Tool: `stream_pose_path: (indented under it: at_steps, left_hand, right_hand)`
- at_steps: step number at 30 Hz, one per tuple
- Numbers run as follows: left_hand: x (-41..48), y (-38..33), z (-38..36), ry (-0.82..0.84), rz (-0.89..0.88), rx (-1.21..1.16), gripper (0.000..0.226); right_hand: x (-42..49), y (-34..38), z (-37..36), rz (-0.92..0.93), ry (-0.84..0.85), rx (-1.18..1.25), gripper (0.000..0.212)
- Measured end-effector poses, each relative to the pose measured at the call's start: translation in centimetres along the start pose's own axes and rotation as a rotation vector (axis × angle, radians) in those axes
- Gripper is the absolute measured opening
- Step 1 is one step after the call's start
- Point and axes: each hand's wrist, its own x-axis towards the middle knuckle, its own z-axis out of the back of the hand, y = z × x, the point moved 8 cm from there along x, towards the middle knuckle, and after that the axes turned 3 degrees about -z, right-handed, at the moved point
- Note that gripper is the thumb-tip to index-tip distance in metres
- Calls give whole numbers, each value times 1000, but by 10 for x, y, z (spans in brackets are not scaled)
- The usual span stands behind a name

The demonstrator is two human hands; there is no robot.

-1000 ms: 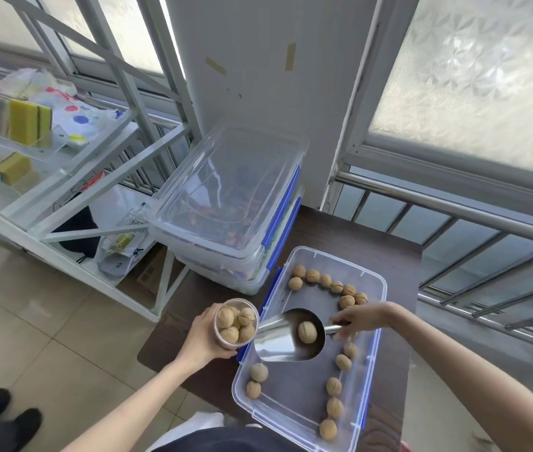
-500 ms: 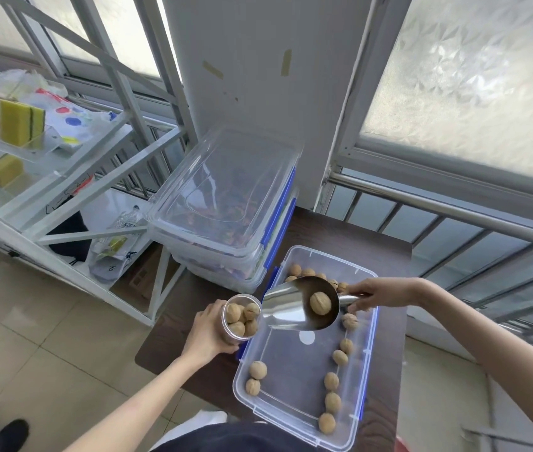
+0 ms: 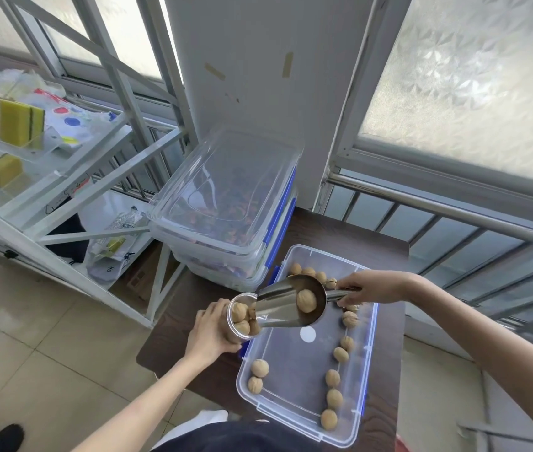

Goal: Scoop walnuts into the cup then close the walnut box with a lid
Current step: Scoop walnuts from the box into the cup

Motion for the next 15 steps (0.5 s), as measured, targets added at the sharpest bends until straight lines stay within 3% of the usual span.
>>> stream_pose_path:
  at_steps: [15]
  left_hand:
    - [8,7,0,-31,-4,-17,77]
  right_hand:
    - [-16,7,5,-82,2,-52,26]
